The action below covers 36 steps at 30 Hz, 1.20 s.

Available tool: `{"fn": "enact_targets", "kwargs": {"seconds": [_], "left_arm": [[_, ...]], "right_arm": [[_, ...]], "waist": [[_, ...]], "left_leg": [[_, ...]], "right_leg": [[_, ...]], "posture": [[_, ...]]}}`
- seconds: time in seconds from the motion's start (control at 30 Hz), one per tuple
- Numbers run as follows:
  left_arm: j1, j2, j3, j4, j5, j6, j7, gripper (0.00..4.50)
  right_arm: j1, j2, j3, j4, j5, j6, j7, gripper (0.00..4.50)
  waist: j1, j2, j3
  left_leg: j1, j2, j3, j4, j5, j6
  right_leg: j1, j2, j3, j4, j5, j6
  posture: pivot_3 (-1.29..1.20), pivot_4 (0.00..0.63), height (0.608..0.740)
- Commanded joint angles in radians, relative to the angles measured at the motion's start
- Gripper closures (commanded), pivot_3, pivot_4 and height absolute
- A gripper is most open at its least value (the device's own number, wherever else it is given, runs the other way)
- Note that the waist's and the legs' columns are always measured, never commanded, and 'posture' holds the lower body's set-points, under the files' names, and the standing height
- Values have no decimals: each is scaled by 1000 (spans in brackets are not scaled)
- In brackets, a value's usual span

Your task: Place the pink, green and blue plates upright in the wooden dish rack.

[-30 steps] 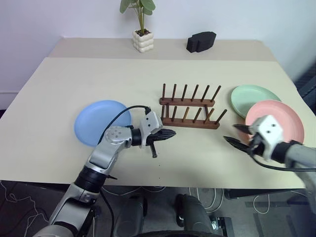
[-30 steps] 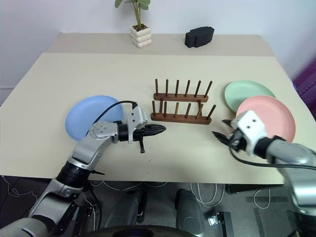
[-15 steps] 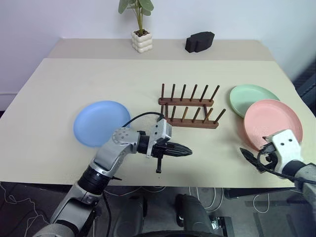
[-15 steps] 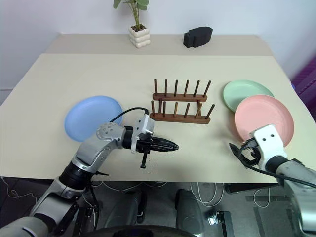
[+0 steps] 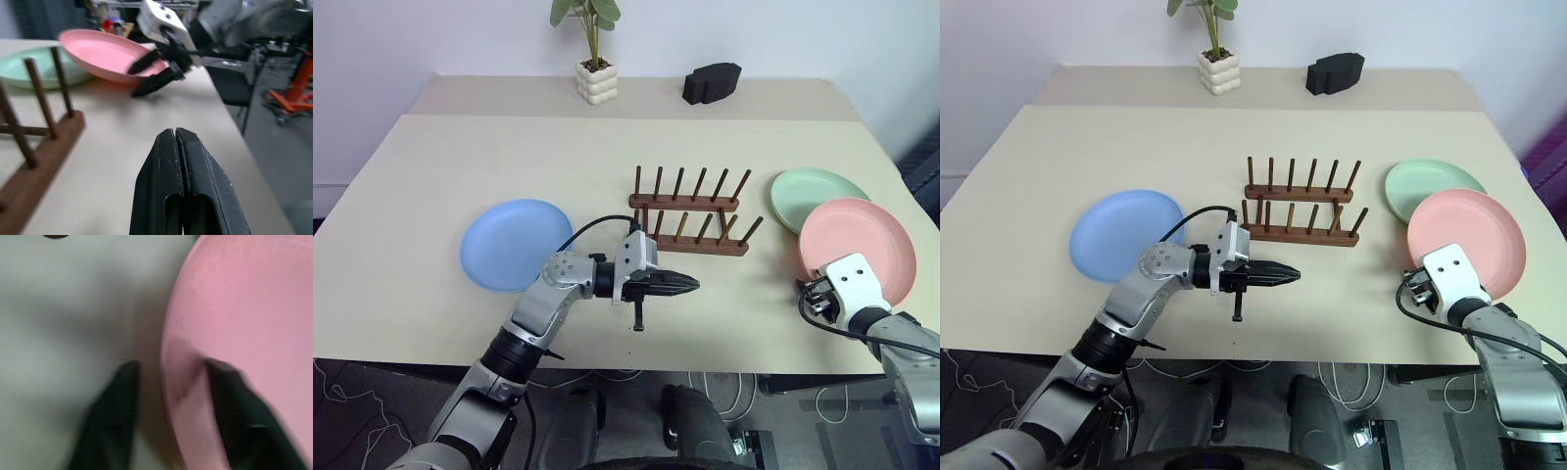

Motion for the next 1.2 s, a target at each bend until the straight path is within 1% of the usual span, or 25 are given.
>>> {"fn": "enact_targets", "kwargs": {"seconds": [0.03,0.3,0.37,0.47,0.53,0.6,0.67,0.73,0.83,0.9,0.97,1.0,1.07,1.13,1.2], "left_arm": [[0,0,21,-38,0,-6,25,4500],[-15,-11,9,-41,-8,7,34,4500],[-18,-14,8,-40,-8,7,34,4500],[-26,-20,9,-28,-3,0,38,4500],[-30,-21,12,-22,0,-7,41,4500],[-34,-20,21,-14,-1,-12,43,4500],[-40,-16,43,-4,-4,-9,59,4500],[-42,-13,54,1,-3,-8,69,4500],[-38,-6,62,-5,4,-9,83,4500],[-35,-1,70,-11,6,-10,97,4500],[-32,3,79,-18,4,-10,109,4500],[-27,7,88,-24,2,-9,115,4500],[-18,16,101,-34,0,-9,123,4500],[-11,24,108,-43,-2,-7,128,4500],[-1,32,116,-52,-3,-4,133,4500]], "right_arm": [[11,5,-23,-23,-6,-9,-6,4455],[77,-9,-66,-114,-35,-9,-16,4489],[101,-25,-88,-151,-57,-16,-16,4489],[129,-77,-147,-228,-79,-67,24,4489],[123,-107,-185,-257,-74,-97,54,4489],[68,-135,-236,-280,-32,-104,84,4489],[-117,-158,-269,-307,133,-25,118,4489],[-247,-160,-261,-325,244,59,136,4489],[-420,-135,-183,-325,326,103,120,4489],[-518,-92,-154,-300,397,119,108,4489],[-584,-51,-145,-274,470,138,108,4489],[-616,-19,-157,-256,566,184,105,4489],[-659,28,-178,-220,696,233,97,4489],[-677,39,-195,-189,789,275,90,4489],[-680,57,-231,-156,946,323,66,4489]], "waist": [[-1,0,0],[0,0,0],[0,0,0],[0,0,0],[-2,1,0],[-3,1,0],[-9,0,1],[-8,3,1],[1,1,1],[1,1,1],[1,1,1],[1,1,1],[0,1,1],[1,1,1],[1,1,1]], "left_leg": [[0,0,0,0,0,0],[0,0,0,0,0,0],[0,0,0,0,0,0],[0,0,0,0,0,0],[0,0,0,0,0,0],[1,0,0,0,0,0],[1,0,0,0,0,0],[1,1,1,0,0,0],[0,2,0,-1,0,0],[-2,2,-1,-1,0,0],[-7,1,-1,-1,0,0],[-9,1,-1,0,0,0],[-12,1,-2,1,0,0],[-12,1,-3,1,0,0],[-12,1,-3,1,0,0]], "right_leg": [[0,0,0,0,0,0],[0,0,0,0,-1,1],[0,0,0,0,-1,2],[0,0,0,0,-2,3],[0,0,0,0,-2,3],[0,0,0,0,-2,3],[0,0,0,0,-2,3],[-1,1,0,0,0,1],[0,4,-2,0,-1,1],[-1,4,-3,0,1,-1],[-5,4,-3,-1,1,-2],[-6,4,-2,-1,1,-1],[-9,3,-1,-1,3,2],[-9,3,0,-1,4,2],[-10,3,-1,0,4,2]], "posture": [[0,150,740],[0,150,740],[0,150,740],[0,150,740],[0,150,740],[0,150,740],[0,150,740],[0,150,740],[0,150,740],[0,150,740],[0,150,740],[0,150,740],[0,150,740],[0,150,740],[0,150,740]]}}
